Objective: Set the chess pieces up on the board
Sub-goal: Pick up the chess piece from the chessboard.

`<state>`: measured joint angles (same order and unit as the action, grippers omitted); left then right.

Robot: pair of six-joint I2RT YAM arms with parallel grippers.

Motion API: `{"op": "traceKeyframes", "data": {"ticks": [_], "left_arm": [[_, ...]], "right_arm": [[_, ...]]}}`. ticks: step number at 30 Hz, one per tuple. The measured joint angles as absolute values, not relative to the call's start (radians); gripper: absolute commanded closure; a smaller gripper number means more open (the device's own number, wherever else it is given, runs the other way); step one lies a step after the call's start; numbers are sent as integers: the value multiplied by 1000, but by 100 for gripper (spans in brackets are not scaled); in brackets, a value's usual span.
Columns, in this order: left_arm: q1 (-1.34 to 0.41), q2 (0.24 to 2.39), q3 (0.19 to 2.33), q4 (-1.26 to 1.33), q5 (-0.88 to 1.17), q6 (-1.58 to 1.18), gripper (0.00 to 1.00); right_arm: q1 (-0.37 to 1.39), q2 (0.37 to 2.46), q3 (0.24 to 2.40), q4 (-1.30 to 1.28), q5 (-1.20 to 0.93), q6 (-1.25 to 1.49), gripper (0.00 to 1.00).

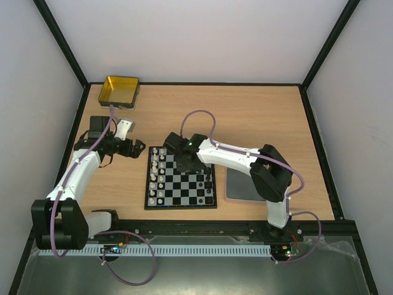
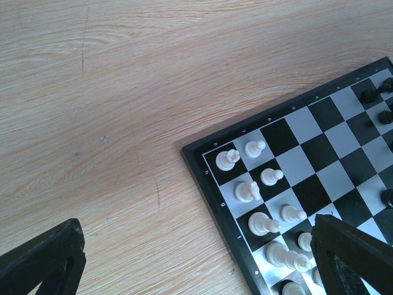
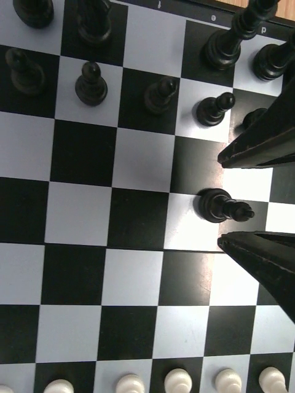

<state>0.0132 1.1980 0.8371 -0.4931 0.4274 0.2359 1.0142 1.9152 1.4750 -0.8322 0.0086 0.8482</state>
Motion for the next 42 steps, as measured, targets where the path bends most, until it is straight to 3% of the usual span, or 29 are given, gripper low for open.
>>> {"op": "traceKeyframes", "data": {"ticks": [17,31,42], "left_arm": [[13,1198,837,-493,427,236,0],[13,1198,837,-493,428,236,1],[10,1198,837,-493,428,236,1]], "right_arm": [[1003,1922,1441,-779,-32,841,73],[1003,1933,1420,-764,-50,837,87],[999,1934,1420,-766,-41,837,91]]}}
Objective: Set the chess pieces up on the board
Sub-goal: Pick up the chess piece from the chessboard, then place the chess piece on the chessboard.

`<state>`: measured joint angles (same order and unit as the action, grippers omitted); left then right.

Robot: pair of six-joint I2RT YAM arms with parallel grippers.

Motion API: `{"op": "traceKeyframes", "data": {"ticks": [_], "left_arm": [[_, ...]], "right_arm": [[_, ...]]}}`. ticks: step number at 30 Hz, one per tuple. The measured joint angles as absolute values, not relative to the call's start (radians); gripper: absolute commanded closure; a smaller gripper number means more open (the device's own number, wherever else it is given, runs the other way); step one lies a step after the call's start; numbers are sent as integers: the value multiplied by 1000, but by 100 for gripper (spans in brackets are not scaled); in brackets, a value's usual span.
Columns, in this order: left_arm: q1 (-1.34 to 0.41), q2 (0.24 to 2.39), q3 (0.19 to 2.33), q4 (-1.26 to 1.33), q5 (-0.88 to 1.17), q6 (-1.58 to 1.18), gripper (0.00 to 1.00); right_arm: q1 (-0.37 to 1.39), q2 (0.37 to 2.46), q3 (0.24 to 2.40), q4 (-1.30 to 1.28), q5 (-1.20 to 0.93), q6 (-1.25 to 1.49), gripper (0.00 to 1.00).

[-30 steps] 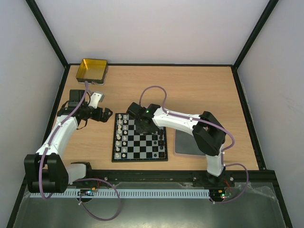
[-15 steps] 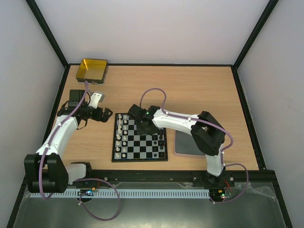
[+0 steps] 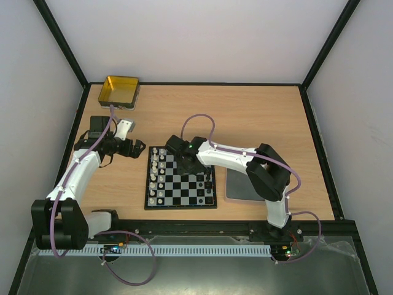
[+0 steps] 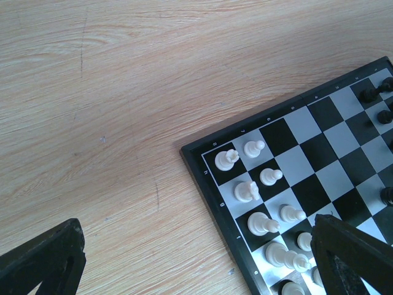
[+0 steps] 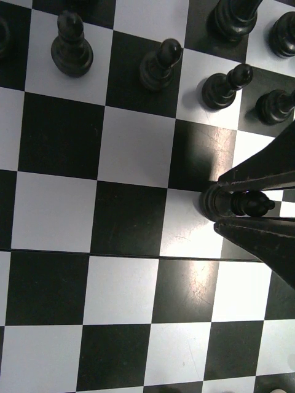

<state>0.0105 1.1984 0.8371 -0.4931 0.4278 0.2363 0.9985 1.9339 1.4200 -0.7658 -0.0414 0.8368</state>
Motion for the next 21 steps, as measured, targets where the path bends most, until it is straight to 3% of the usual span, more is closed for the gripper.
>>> {"op": "traceKeyframes", "data": {"ticks": [21], "left_arm": [[9,1198,837,-493,428,236,0]], "right_arm": [[772,1767,1467,-893,60,757,91]]}}
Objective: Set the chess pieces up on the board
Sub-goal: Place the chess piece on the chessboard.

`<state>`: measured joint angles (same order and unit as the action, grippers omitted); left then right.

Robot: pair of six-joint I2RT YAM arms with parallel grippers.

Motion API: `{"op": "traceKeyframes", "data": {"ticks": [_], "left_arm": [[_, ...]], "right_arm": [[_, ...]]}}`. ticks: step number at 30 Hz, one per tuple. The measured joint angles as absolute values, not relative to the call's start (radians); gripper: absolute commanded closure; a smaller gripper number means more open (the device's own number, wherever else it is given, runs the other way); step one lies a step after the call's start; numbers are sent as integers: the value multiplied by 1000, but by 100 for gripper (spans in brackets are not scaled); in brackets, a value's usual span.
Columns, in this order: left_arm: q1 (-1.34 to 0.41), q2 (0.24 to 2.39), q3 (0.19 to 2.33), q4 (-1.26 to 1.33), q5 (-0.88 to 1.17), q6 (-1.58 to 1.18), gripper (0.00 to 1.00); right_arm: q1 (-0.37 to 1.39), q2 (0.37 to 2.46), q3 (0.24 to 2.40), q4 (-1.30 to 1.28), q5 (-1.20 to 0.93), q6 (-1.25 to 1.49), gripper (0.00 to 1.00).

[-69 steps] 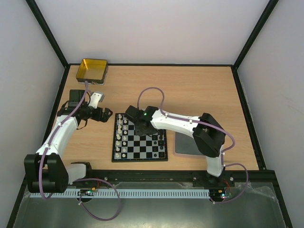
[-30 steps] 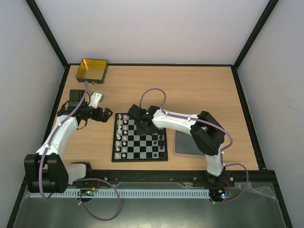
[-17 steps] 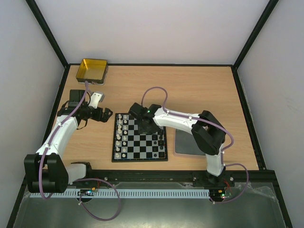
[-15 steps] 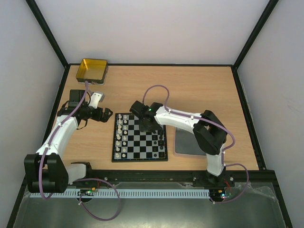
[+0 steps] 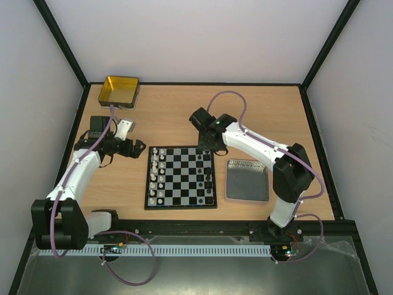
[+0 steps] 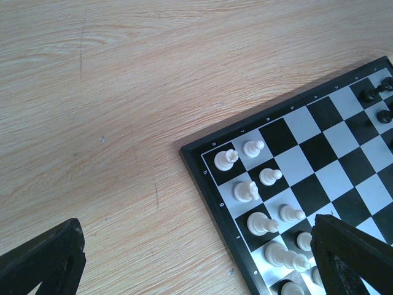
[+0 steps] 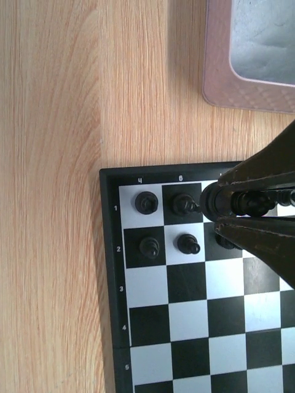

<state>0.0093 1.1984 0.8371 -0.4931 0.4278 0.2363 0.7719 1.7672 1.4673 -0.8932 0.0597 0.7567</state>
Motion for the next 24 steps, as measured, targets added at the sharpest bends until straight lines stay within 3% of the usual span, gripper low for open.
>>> {"op": "traceKeyframes", "data": {"ticks": [24], "left_arm": [[9,1198,837,-493,428,236,0]], "right_arm": [[756,1767,1326,-855,-13,725,91]]}}
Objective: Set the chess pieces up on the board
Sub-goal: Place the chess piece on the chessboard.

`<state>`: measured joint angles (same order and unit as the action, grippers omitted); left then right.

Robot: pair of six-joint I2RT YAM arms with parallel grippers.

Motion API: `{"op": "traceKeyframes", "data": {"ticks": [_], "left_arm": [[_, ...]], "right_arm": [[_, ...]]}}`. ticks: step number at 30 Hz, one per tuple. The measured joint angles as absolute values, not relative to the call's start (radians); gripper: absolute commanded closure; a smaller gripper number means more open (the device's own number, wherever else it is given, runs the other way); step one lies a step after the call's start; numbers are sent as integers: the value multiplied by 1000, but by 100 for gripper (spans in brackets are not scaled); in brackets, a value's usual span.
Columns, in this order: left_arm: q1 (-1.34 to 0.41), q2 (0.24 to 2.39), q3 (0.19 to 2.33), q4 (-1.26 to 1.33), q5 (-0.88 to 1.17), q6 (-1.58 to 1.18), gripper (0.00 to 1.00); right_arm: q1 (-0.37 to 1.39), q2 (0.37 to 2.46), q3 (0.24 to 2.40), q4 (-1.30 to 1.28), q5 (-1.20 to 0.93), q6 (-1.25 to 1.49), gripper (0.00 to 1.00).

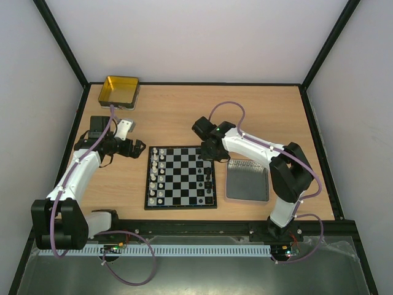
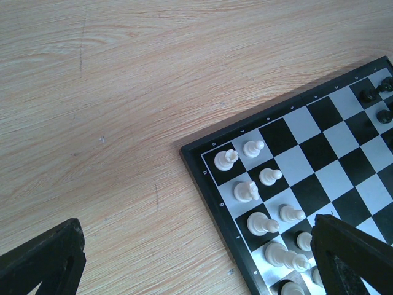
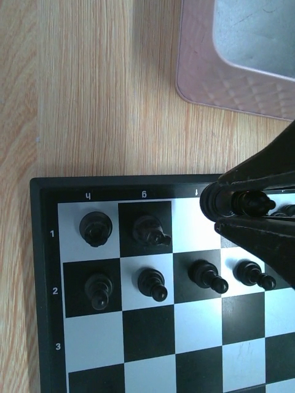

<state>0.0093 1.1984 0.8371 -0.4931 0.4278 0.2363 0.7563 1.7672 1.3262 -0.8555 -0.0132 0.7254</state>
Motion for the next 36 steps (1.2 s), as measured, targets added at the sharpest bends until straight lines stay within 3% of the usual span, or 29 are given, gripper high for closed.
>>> {"op": "traceKeyframes", "data": {"ticks": [36], "left_arm": [[9,1198,837,-493,428,236,1]], "right_arm": [[756,1807,1273,-754,-73,726,91]]}}
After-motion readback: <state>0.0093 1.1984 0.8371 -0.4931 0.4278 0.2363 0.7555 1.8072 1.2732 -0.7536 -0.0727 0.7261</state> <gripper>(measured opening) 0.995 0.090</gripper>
